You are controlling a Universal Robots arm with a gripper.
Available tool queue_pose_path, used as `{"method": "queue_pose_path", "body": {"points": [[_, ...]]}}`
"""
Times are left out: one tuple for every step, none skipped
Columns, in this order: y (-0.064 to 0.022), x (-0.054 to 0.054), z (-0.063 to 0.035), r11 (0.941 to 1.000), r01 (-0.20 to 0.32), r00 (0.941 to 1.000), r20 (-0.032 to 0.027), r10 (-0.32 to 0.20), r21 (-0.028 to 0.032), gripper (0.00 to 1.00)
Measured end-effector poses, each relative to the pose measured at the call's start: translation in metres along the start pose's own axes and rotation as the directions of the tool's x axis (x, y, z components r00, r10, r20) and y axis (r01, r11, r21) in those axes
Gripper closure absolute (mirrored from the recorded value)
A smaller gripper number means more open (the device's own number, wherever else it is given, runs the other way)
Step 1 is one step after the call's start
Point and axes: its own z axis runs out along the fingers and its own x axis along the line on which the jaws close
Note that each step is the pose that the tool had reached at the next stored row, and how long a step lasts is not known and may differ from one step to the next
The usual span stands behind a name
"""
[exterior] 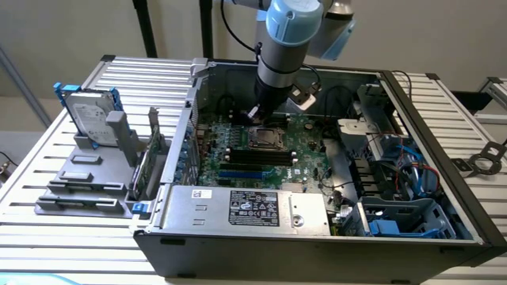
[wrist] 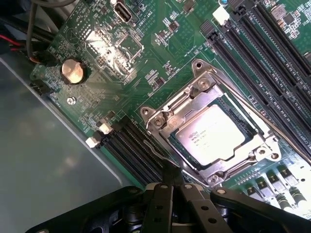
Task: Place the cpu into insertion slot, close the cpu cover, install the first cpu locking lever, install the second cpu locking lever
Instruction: 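Install the first cpu locking lever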
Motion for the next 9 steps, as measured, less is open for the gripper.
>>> {"method": "queue_pose_path", "body": {"points": [[0.0, 0.0, 0.0, 1.0, 0.0, 1.0, 0.0002, 0.0, 0.0004, 0.89], [-0.0001, 0.0, 0.0, 1.0, 0.0, 1.0, 0.0004, 0.0, 0.0008, 0.89], [-0.0001, 0.0, -0.0001, 1.0, 0.0, 1.0, 0.0009, 0.0, 0.0012, 0.89], [-0.0001, -0.0001, -0.0002, 1.0, 0.0, 1.0, 0.0016, 0.0, 0.0014, 0.89], [-0.0001, -0.0001, -0.0002, 1.0, 0.0, 1.0, 0.002, 0.0, 0.0014, 0.89], [0.0, -0.0001, -0.0002, 1.0, 0.0, 1.0, 0.0022, 0.0, 0.0014, 0.89], [0.0001, 0.0, -0.0003, 1.0, 0.0, 1.0, 0.0025, 0.0, 0.0014, 0.89], [0.0003, 0.0002, -0.0002, 1.0, 0.0, 1.0, 0.0027, 0.0, 0.0014, 0.89], [0.0005, 0.0004, -0.0001, 1.0, 0.0, 1.0, 0.0027, 0.0, 0.0013, 0.89]]}}
